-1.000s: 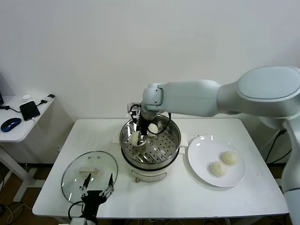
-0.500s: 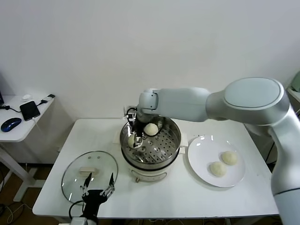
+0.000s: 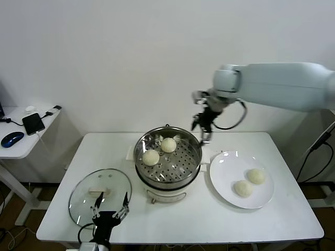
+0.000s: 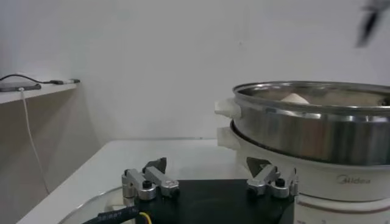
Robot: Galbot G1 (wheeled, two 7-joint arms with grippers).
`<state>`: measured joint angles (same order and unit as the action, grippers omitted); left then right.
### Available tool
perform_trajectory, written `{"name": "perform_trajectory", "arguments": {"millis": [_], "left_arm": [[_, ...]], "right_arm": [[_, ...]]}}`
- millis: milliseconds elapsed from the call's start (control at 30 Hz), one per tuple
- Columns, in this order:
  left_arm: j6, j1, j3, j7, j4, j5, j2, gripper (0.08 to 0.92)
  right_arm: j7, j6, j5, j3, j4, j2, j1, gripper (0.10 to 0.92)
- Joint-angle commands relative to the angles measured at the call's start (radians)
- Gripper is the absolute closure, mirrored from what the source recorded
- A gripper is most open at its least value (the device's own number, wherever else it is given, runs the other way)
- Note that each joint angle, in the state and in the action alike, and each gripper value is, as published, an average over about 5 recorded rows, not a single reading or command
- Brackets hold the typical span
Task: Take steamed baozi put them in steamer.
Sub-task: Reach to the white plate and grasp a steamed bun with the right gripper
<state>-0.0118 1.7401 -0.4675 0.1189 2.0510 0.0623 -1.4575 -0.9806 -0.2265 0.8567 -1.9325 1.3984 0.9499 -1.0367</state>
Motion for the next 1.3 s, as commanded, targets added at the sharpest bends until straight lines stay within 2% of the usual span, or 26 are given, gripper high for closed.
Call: {"name": "perform_trajectory", "arguments": {"millis": [33,233,500,1300], "left_arm": [[-0.001,0.0,-0.001,0.0,-0.002,-0.002,-0.003,0.177],[-0.001,0.002,-0.006,0.0,-0.007,-0.006,-0.017,0.177],[0.004,0.001,-0.007,-0.002,-0.013,-0.016,-0.029,0.177],[0.006,-0.004,-0.008,-0.001,-0.032,0.001,-0.019,0.177]], "right_arm": [[0.047,-0.009,-0.316,-0.121,0.181,-0.394,0.06,0.203],[0.106,-0.043,-0.43,0.082,0.066,-0.411,0.342,0.203],[0.141,-0.065,-0.435,0.281,-0.074,-0.338,0.576,0.203],[0.161,-0.079,-0.443,0.369,-0.122,-0.27,0.675,0.206]]}}
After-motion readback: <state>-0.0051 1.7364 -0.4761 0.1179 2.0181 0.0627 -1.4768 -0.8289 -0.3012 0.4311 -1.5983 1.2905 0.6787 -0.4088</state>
